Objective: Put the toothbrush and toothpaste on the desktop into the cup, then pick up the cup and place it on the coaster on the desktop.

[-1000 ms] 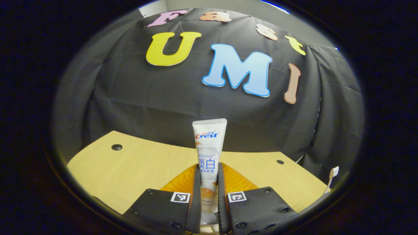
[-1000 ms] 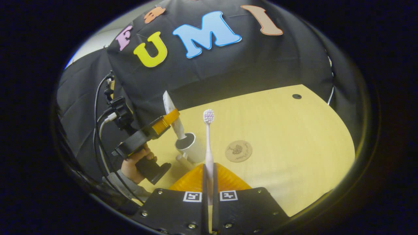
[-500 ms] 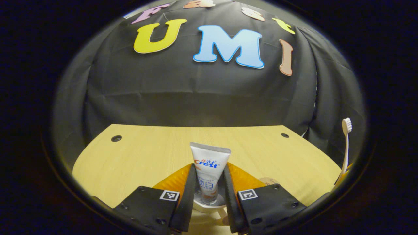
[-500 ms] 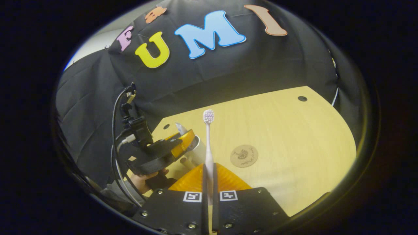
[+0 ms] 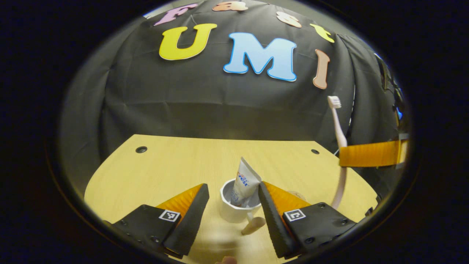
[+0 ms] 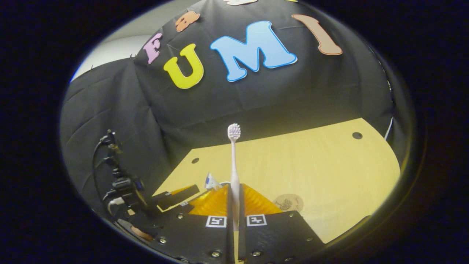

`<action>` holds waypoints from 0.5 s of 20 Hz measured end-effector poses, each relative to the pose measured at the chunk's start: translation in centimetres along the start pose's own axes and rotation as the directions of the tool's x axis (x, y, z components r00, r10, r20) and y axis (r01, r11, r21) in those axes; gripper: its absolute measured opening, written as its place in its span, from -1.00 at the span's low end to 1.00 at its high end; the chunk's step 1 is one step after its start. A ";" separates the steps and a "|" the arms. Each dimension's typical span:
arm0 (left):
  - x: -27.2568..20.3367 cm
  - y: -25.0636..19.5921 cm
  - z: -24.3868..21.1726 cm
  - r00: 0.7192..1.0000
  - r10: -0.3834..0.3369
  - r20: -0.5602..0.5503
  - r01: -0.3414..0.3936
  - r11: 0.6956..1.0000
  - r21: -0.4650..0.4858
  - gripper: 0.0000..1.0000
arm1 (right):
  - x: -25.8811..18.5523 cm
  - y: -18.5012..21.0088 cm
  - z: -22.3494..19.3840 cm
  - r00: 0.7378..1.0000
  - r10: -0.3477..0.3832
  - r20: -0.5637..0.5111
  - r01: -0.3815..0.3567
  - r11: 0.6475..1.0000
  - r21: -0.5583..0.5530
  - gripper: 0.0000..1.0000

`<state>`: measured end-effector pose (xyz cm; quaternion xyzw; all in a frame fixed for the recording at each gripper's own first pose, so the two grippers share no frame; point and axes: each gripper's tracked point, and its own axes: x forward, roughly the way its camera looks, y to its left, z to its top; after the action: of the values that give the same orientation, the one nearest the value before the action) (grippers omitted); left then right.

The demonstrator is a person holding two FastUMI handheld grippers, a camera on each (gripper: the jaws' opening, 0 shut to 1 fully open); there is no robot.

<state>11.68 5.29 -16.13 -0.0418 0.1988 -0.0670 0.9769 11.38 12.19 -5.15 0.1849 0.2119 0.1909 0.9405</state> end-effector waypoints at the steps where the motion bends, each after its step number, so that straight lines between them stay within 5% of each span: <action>1: -0.8 0.0 -0.3 1.000 0.001 -0.009 -0.001 1.000 0.005 0.75 | 0.8 0.3 0.4 1.000 0.012 0.015 -0.012 1.000 -0.001 -0.89; 10: -5.9 0.7 -4.3 0.990 -0.010 -0.140 -0.008 0.991 -0.132 0.72 | 10.3 2.3 0.9 0.995 0.050 0.087 -0.043 0.996 -0.082 -0.89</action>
<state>4.67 6.61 -17.86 -0.1019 0.2711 -0.0569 0.9555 19.76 18.44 -6.79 0.1605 0.1574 0.2127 0.9509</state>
